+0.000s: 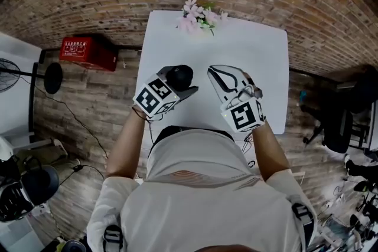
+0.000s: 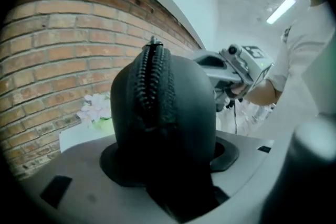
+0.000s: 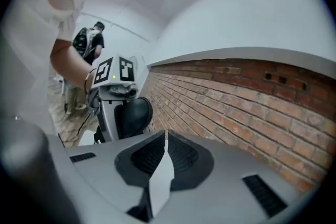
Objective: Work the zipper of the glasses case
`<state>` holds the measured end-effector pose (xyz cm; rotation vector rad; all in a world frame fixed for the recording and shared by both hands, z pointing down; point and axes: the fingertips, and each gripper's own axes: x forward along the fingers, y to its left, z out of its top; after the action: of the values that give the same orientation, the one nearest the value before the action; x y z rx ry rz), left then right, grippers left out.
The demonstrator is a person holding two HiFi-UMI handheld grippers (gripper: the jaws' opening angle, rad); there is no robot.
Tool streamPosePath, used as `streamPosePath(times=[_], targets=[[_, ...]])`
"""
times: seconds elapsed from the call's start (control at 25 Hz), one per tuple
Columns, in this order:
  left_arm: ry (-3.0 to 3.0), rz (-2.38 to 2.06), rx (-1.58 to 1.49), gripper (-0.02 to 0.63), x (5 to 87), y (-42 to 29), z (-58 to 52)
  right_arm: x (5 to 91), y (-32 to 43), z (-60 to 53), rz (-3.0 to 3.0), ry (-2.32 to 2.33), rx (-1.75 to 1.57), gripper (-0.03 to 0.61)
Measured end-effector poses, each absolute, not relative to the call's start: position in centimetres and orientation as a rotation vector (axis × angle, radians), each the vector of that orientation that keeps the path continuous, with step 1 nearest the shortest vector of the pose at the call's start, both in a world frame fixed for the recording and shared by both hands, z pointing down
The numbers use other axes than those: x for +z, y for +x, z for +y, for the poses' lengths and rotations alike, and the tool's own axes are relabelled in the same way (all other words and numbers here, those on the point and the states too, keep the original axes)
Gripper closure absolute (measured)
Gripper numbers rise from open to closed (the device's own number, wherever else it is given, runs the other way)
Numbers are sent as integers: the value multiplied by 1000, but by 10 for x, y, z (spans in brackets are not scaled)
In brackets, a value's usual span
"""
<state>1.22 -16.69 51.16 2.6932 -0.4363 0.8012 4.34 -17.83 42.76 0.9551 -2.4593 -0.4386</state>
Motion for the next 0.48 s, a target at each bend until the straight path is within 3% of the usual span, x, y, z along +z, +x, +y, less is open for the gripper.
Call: streamPosePath(times=[0.2, 0.48], targets=[[2717, -910, 294, 342, 446, -22, -215, 411, 81, -200, -2531, 1241, -138, 526], [2669, -1414, 1, 342, 392, -81, -226, 402, 132, -213, -2578, 1547, 176, 528]])
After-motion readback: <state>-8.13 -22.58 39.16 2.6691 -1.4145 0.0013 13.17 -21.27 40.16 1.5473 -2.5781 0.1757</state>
